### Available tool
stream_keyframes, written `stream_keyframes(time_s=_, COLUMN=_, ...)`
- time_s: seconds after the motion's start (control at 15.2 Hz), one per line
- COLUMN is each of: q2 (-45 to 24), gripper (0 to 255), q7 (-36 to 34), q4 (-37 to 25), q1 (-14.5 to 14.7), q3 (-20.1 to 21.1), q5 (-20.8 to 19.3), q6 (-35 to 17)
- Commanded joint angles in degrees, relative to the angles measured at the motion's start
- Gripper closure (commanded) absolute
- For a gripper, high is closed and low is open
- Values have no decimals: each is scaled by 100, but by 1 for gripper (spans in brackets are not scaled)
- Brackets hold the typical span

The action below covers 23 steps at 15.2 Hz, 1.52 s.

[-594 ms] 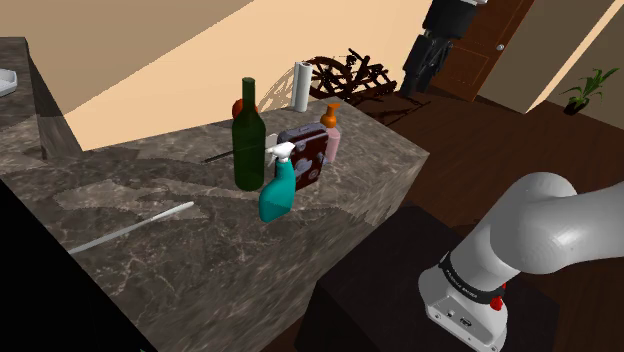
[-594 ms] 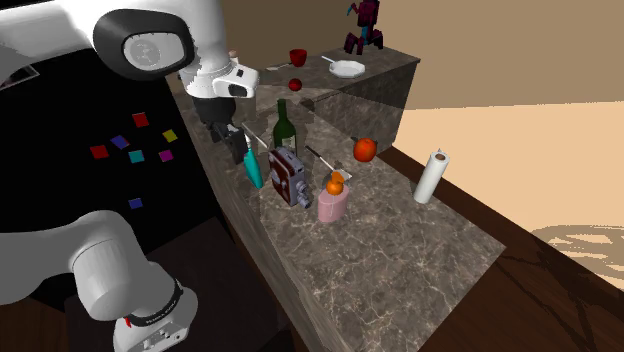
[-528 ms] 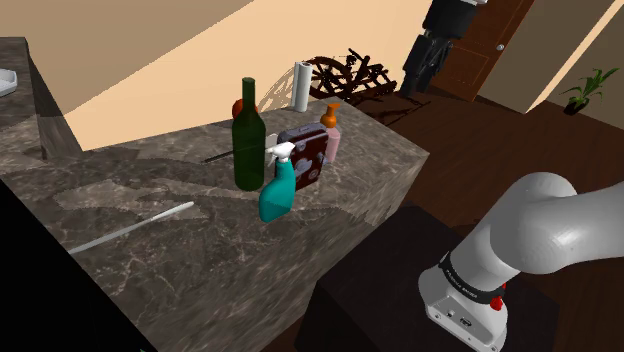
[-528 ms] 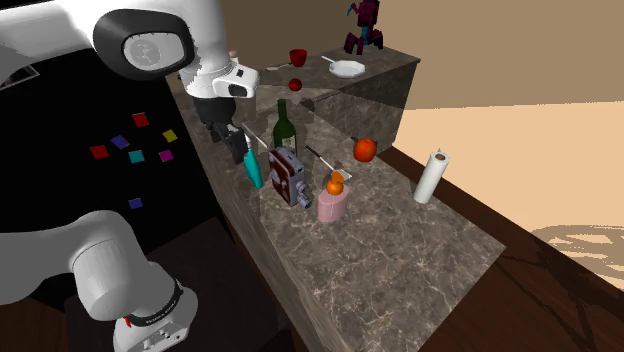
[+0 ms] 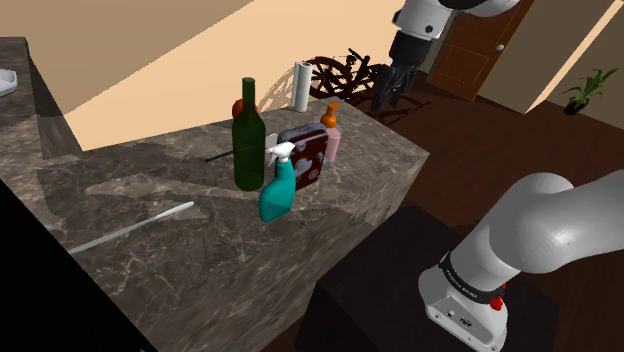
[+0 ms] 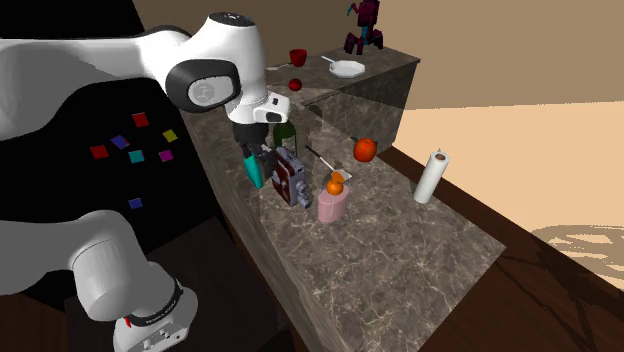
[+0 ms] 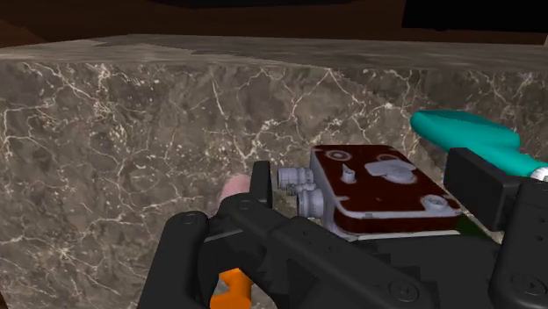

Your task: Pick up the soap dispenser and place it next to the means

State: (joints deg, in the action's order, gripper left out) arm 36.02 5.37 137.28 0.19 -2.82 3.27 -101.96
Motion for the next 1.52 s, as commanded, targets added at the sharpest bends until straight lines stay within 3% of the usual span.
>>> stream_keyframes(time_s=0.0, q2=-364, gripper=0, q7=55, q4=-31, q1=-34, q3=-47, q5=-47, q6=-369)
stream_keyframes(time_s=0.53, q2=-1837, gripper=0, q7=205, q4=-193, q1=-139, q3=-201, q5=-148, q6=-1772)
stream_keyframes(time_s=1.12, q2=-3710, gripper=0, q7=383, q4=-975, q1=-248, q3=-367, q5=-114, q6=-2970)
stream_keyframes(time_s=1.45, q2=-3917, gripper=0, q7=412, q4=-880, q1=-247, q3=-362, q5=-72, q6=-3269)
